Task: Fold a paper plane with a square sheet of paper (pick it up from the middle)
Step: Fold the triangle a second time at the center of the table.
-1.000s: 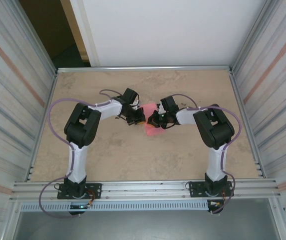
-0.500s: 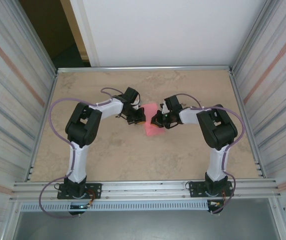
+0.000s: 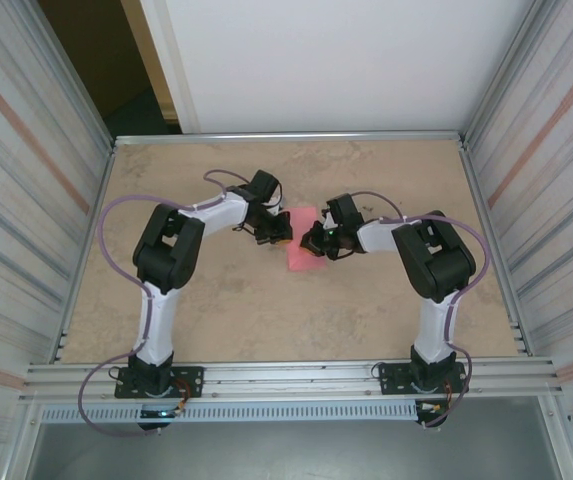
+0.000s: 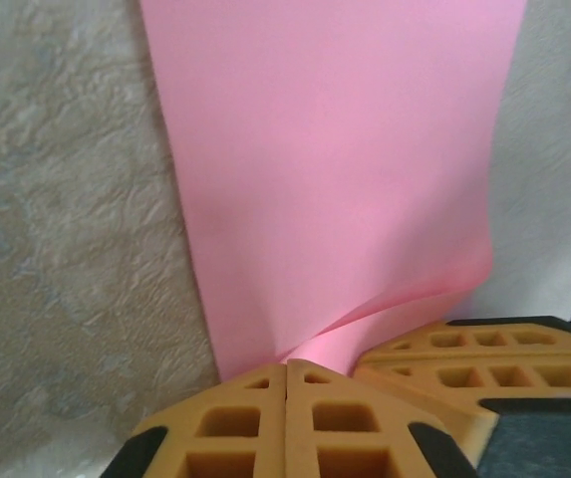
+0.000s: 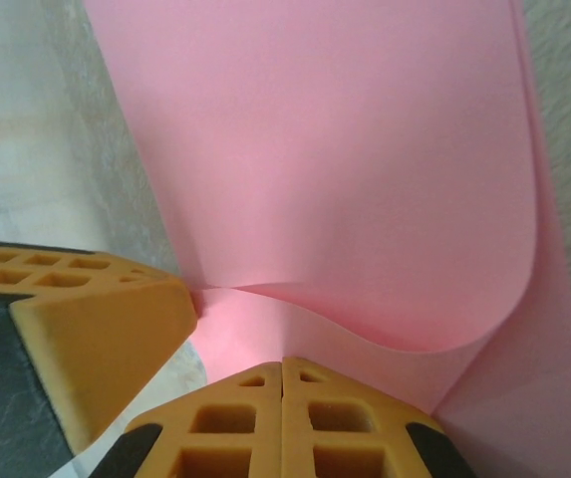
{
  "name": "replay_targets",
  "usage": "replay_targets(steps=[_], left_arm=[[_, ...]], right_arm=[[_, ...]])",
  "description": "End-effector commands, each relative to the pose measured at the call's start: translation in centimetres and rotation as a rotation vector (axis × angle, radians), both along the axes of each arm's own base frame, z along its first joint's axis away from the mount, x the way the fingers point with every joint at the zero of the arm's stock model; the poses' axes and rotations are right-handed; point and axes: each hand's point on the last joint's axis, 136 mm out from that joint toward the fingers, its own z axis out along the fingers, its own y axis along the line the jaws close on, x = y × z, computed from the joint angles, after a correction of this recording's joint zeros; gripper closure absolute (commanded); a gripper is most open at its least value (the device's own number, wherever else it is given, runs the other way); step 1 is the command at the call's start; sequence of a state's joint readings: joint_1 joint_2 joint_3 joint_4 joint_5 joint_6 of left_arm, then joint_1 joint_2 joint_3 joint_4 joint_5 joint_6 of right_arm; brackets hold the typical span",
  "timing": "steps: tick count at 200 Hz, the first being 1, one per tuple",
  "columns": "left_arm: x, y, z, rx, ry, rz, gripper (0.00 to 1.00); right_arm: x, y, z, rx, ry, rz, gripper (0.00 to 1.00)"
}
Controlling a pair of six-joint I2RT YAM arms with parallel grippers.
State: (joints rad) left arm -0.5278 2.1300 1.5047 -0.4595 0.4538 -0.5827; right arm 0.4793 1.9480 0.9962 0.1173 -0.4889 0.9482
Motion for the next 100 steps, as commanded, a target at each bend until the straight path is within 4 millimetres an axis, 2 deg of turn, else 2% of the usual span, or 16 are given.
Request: replay_targets(steps=[1,27,53,100], left_arm=[[-0.1,-0.7,5.2,-0.109,-0.084,0.002,0.95],[-2.5,-0.8,5.5,-0.179,-0.045,0.019,0.94],[-4.8,-1.3,4.6,-0.221,0.017,0.014,0.94],[-5.8,-2.1,2.3,-0.196,0.073,-0.008,0.95]], right_arm=[[-3.4,-2.9,-4.8,-0.165,0.194,-0.126,1.00],[-3.1,-3.6,-4.9,-0.158,0.212,-0.153,1.00],[-3.2,-3.1,-5.3,-0.134,0.229,-0.143,1.00],[-3.2,-3.2,-5.5,-0.130,0.238,-0.145,1.00]])
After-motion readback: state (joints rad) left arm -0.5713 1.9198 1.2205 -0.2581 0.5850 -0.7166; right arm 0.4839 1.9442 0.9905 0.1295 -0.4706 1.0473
